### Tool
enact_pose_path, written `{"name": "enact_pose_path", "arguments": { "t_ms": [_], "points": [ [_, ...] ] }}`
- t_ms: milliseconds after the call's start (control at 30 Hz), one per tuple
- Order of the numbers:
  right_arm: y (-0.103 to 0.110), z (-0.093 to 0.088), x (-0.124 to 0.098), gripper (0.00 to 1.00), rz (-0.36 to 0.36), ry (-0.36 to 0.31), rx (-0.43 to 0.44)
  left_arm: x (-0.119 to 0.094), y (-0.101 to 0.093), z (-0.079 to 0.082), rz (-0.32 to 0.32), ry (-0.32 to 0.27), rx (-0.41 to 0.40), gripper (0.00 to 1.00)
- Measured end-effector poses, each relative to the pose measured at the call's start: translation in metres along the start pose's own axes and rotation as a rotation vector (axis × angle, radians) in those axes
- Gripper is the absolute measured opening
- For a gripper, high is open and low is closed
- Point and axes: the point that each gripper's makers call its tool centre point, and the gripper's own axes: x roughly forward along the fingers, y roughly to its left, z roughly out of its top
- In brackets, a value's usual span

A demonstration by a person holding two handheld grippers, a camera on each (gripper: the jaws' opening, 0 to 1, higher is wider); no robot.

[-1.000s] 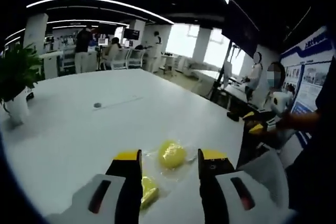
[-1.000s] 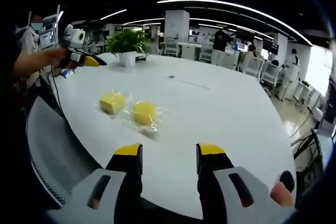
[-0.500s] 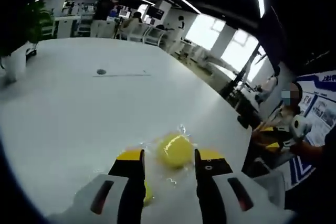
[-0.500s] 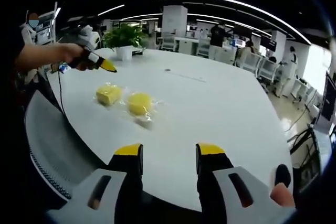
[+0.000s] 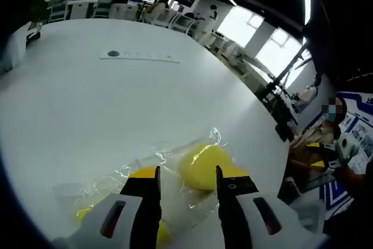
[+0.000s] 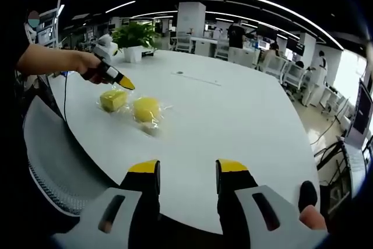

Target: Compare the silicone blocks by pressing each to a similar depth, holding the contact briefly, and releasing to observe deformation and rebound differences across the visible hardness samples.

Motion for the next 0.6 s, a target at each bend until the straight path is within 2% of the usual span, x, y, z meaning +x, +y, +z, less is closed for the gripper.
{"name": "enact_pose_path", "arguments": {
  "t_ms": [233,400,600],
  "points": [
    [0.002,-0.002,0.008,0.33,0.014,0.018,-0.020,0.017,0.010,-0.003,0.008,0.006,-0.080,0.36],
    [-0.001,0.001,0.013,0.32,0.016,0.017,-0.016,0.027,0.007,0.000,-0.017,-0.014,-0.208,0.35],
    [-0.003,0.001,0.019,0.31,0.019,0.024,-0.018,0.037,0.013,0.003,0.012,-0.017,-0.235,0.35]
  ]
}}
